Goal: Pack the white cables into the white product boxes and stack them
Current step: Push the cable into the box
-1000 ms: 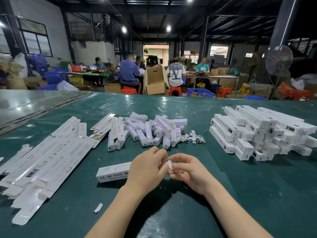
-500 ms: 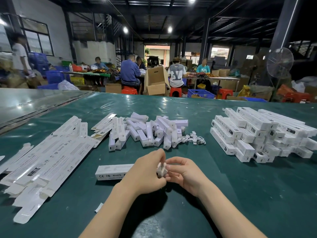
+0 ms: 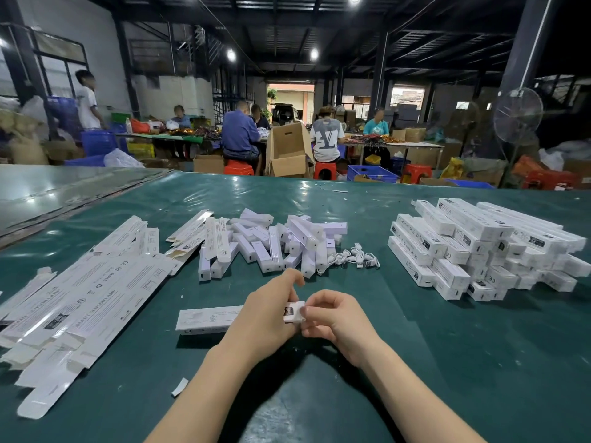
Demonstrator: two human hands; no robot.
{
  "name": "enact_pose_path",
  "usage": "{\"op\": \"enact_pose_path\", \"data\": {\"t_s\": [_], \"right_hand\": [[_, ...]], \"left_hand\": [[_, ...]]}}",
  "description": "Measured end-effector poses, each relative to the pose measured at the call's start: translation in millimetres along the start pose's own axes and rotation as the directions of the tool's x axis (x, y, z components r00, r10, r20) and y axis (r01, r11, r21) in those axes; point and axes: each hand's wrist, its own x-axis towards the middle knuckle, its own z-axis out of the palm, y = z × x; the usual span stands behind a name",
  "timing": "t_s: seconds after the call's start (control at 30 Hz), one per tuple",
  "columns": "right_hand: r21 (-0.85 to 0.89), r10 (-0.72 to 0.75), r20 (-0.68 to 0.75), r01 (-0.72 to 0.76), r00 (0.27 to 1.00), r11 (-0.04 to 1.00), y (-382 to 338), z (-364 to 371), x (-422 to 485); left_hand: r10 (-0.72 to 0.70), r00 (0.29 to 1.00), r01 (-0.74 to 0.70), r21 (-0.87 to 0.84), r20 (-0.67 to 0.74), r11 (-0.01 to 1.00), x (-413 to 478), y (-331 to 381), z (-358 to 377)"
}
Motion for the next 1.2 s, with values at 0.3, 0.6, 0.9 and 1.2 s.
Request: {"op": "enact_pose_path", "data": {"t_s": [0.3, 0.6, 0.9, 1.2], "right_hand": [[-0.438, -0.423, -0.173, 0.315, 0.89, 0.842, 3.8, 21.9, -3.7], [0.065, -0.351, -0.159, 0.365, 0.923, 0.929, 4.6, 43.6, -13.9], [0.284, -0.208, -0.021, 0.205, 0.978, 0.937, 10.3, 39.6, -5.7], [0.252, -0.203, -0.103, 0.223, 0.974, 0.942, 11.1, 27.3, -1.0]], "left_hand": [[-0.047, 0.962, 0.037, -0.039, -0.268, 0.999, -0.1, 3.5, 4.7], [-0.076, 0.809, 0.035, -0.082, -0.583, 0.996, 3.7, 9.6, -5.7], [-0.048, 0.815, -0.026, -0.119, -0.577, 0.993, 3.9, 8.9, -8.5], [-0.24, 0.954, 0.296, 0.445, -0.181, 0.845, 1.2, -9.7, -22.2]]}}
